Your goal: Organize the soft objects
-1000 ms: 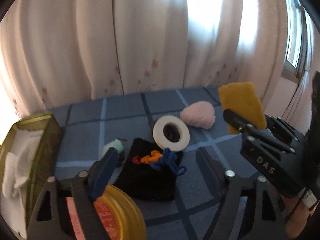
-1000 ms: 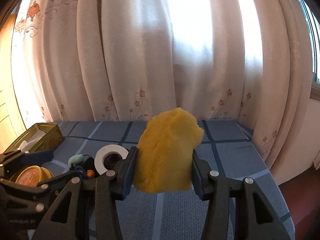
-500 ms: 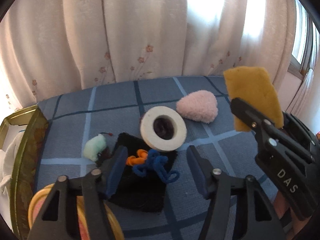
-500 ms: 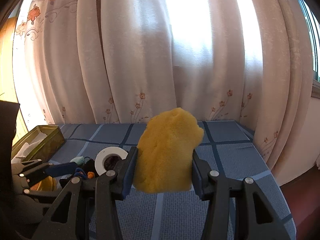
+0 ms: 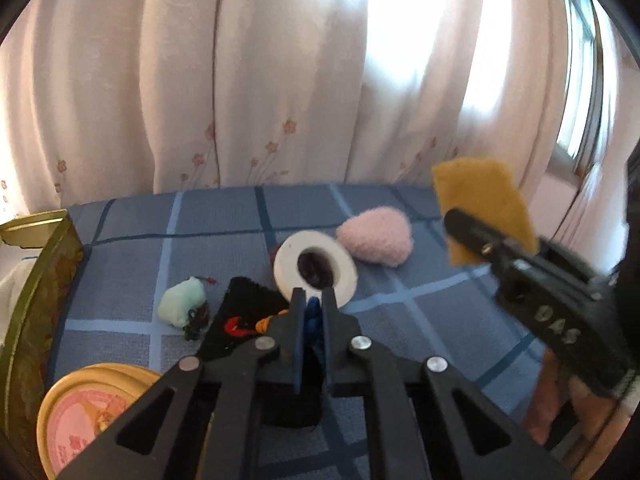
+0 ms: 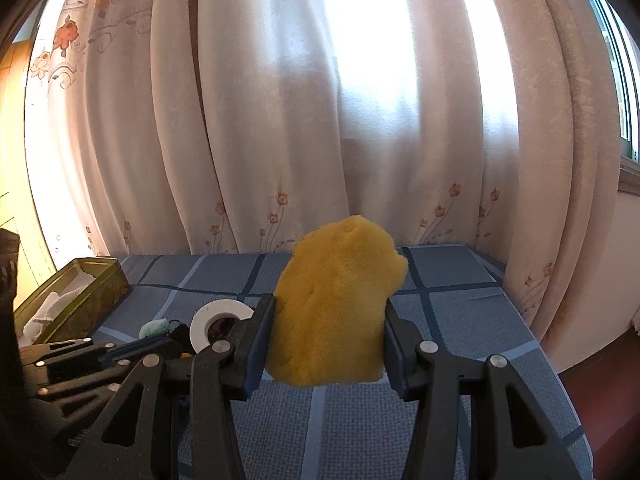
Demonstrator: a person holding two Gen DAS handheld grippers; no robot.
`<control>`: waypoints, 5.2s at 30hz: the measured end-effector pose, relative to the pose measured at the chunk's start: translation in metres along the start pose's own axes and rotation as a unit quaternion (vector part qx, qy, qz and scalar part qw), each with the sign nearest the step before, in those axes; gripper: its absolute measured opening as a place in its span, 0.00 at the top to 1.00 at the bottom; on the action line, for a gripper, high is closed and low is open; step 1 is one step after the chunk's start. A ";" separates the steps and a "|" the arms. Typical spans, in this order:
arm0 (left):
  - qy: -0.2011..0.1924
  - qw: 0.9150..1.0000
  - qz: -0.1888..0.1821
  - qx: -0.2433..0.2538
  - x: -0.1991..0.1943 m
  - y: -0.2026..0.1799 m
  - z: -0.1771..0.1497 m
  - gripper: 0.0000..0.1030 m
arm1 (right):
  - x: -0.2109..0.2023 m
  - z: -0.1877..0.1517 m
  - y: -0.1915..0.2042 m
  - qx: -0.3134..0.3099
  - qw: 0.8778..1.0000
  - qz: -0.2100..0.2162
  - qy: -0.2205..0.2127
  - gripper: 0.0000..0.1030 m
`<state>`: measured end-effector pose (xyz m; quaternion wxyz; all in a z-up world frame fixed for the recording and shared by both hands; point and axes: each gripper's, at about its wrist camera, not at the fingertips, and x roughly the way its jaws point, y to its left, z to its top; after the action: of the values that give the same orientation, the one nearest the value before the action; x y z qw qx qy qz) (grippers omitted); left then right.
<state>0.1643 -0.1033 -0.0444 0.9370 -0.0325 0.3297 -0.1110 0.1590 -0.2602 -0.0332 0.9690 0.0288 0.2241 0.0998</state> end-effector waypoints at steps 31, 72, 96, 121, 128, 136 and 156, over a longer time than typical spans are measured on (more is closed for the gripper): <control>-0.001 0.999 0.017 0.028 -0.001 -0.008 -0.009 0.45 | -0.003 0.001 0.007 -0.007 1.000 0.002 -0.019 0.50; -0.110 0.994 0.015 0.010 -0.054 0.028 -0.014 0.94 | -0.011 0.000 0.021 -0.016 0.999 0.010 -0.049 0.50; -0.156 0.986 0.064 -0.013 -0.079 0.071 -0.018 0.94 | -0.009 -0.002 0.053 -0.033 0.997 0.039 -0.054 0.50; -0.163 0.982 0.084 -0.048 -0.090 0.105 -0.021 0.94 | 0.002 -0.002 0.098 -0.055 0.995 0.077 -0.040 0.50; -0.163 0.981 0.091 -0.054 -0.090 0.111 -0.020 0.94 | 0.007 -0.002 0.111 -0.065 0.994 0.083 -0.035 0.50; -0.162 0.981 0.090 -0.061 -0.090 0.119 -0.020 0.94 | 0.011 -0.002 0.119 -0.068 0.993 0.089 -0.029 0.49; -0.169 0.980 0.088 -0.060 -0.095 0.127 -0.023 0.94 | 0.025 -0.010 0.149 -0.095 0.989 0.109 -0.010 0.49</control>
<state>0.1017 0.0427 -0.0209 0.9816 -0.0776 0.1743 -0.0012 0.1496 -0.1090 -0.0375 0.9531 -0.0386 0.1990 0.2250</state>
